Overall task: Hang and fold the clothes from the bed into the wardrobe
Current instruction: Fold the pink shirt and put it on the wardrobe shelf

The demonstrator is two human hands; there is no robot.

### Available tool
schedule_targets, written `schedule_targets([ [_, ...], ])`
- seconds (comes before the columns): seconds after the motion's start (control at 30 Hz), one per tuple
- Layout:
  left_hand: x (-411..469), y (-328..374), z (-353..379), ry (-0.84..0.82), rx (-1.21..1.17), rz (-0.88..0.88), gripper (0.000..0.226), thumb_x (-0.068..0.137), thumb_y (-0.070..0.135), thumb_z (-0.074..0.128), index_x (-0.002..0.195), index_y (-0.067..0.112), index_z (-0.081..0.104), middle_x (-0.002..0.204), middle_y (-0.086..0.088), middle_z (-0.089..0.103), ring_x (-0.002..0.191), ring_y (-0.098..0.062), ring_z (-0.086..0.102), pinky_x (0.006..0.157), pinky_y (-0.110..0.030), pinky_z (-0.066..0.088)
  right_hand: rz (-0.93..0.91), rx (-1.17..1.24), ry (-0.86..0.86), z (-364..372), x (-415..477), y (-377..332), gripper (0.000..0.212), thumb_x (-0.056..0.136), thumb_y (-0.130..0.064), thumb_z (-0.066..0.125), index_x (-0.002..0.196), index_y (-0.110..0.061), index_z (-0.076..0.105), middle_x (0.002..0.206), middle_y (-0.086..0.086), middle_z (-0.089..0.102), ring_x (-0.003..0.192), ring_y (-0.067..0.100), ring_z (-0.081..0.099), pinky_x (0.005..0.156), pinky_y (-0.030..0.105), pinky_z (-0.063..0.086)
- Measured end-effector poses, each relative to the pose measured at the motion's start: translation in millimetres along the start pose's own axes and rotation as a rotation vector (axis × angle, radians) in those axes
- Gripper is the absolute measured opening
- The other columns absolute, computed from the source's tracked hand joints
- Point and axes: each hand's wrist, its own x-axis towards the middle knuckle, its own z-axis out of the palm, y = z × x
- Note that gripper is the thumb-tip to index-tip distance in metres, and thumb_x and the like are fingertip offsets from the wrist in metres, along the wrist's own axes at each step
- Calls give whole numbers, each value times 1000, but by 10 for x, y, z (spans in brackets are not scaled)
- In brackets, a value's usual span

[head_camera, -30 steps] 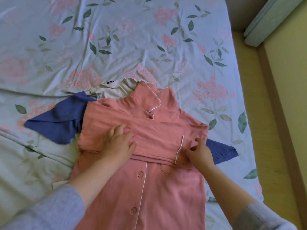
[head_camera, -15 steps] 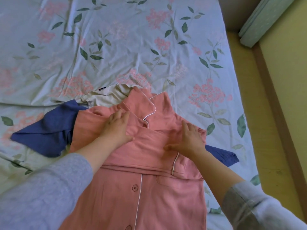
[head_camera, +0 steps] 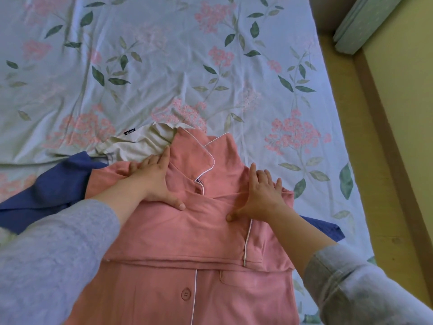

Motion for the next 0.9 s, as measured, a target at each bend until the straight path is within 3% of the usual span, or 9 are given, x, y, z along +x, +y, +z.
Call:
schedule_targets([
  [0.17, 1, 12, 27, 138, 36, 10, 168, 28, 85, 71, 152, 12, -16, 153, -10, 19, 142, -32, 21, 116, -45, 17, -64, -71, 91, 12, -10, -55, 150, 42, -78, 76, 153, -7, 6, 140, 9, 38, 134, 29, 33, 119, 49, 17],
  [0.23, -48, 78, 39, 160, 45, -2, 164, 35, 78, 78, 152, 8, -12, 153, -12, 22, 142, -31, 24, 115, -43, 21, -73, -97, 140, 42, -43, -85, 122, 44, -76, 76, 139, -11, 33, 123, 4, 49, 117, 25, 48, 106, 40, 33],
  [0.3, -102, 152, 42, 172, 41, -30, 158, 39, 71, 83, 151, 3, -6, 150, -14, 31, 138, -30, 33, 110, -40, 29, -94, -110, 193, 54, -90, -120, 85, 50, -72, 76, 108, -19, 43, 104, -2, 56, 99, 23, 55, 86, 36, 35],
  [0.4, -167, 179, 31, 223, 36, -94, 125, 41, 68, 84, 133, 4, 29, 128, -11, 55, 118, -28, 55, 91, -36, 45, -121, -144, 230, 38, -186, -147, 57, 67, -64, 72, 85, -21, 38, 89, -1, 65, 75, 25, 55, 71, 35, 27],
  [0.5, -233, 132, 8, 207, 46, -79, 83, 49, 69, 81, 107, 17, 51, 112, -3, 63, 105, -24, 61, 73, -31, 42, -128, -176, 217, 12, -283, -166, 38, 80, -54, 64, 80, -21, 47, 90, 3, 68, 74, 26, 57, 62, 32, 27],
  [0.63, -371, 42, -32, 203, -28, 42, 50, 60, 52, 81, 76, 24, 43, 88, 2, 59, 82, -23, 56, 64, -29, 37, -148, -91, 215, -10, -397, -175, 29, 85, -41, 61, 96, -15, 56, 92, 5, 66, 85, 30, 63, 60, 32, 30],
  [0.8, -659, -67, -40, 248, -122, 148, 27, 68, 26, 73, 74, 24, 47, 79, 4, 53, 75, -20, 52, 51, -28, 30, -106, -45, 209, -86, -588, -149, 14, 84, -30, 60, 80, -18, 53, 75, -3, 48, 76, 26, 58, 57, 31, 29],
  [0.9, -888, -103, -42, 315, -203, 181, 20, 70, 23, 69, 81, 24, 52, 79, 5, 53, 75, -21, 53, 49, -26, 29, -97, 7, 256, -114, -768, -154, 8, 81, -26, 57, 85, -25, 50, 64, -10, 41, 65, 21, 47, 51, 30, 24],
])
